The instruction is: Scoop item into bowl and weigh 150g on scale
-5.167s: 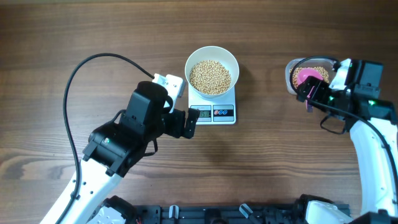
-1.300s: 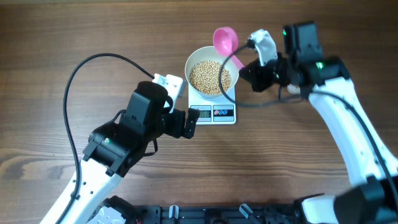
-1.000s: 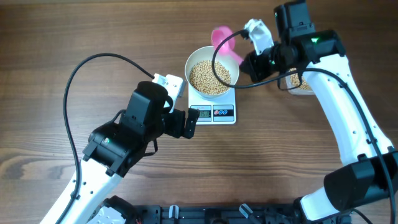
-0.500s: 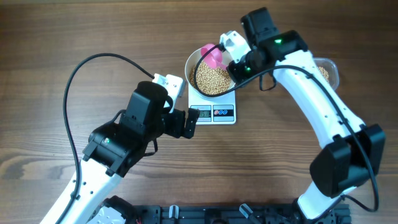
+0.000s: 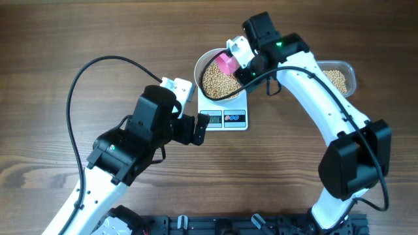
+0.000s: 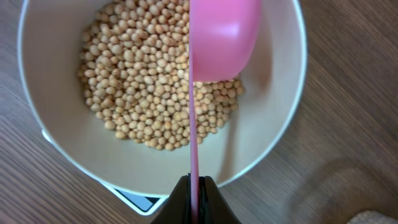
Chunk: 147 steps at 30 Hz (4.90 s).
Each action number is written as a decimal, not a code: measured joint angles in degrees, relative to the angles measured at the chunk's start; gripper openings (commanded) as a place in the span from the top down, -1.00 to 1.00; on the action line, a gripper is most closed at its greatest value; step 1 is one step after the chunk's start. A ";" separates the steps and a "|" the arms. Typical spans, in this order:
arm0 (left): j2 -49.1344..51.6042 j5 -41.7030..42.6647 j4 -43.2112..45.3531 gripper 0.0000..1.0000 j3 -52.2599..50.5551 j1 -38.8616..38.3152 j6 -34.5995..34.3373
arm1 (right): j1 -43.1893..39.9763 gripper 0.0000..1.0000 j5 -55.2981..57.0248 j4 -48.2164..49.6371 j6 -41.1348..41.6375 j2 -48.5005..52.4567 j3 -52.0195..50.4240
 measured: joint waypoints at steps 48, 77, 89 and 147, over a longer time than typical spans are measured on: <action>0.00 0.00 0.00 -1.00 0.00 0.00 0.00 | -12.26 0.91 -33.70 -8.02 0.63 -0.04 -0.92; 0.00 0.00 0.00 -1.00 0.00 0.00 0.00 | -4.90 0.91 -8.79 -2.99 -6.99 -5.18 -0.70; 0.00 0.00 0.00 -1.00 0.00 0.00 0.00 | -4.48 0.91 -6.36 -2.16 -7.17 -5.18 -0.70; 0.00 0.00 0.02 -1.00 0.00 0.00 0.00 | -3.65 0.91 -10.14 -1.07 -2.73 -5.18 -0.70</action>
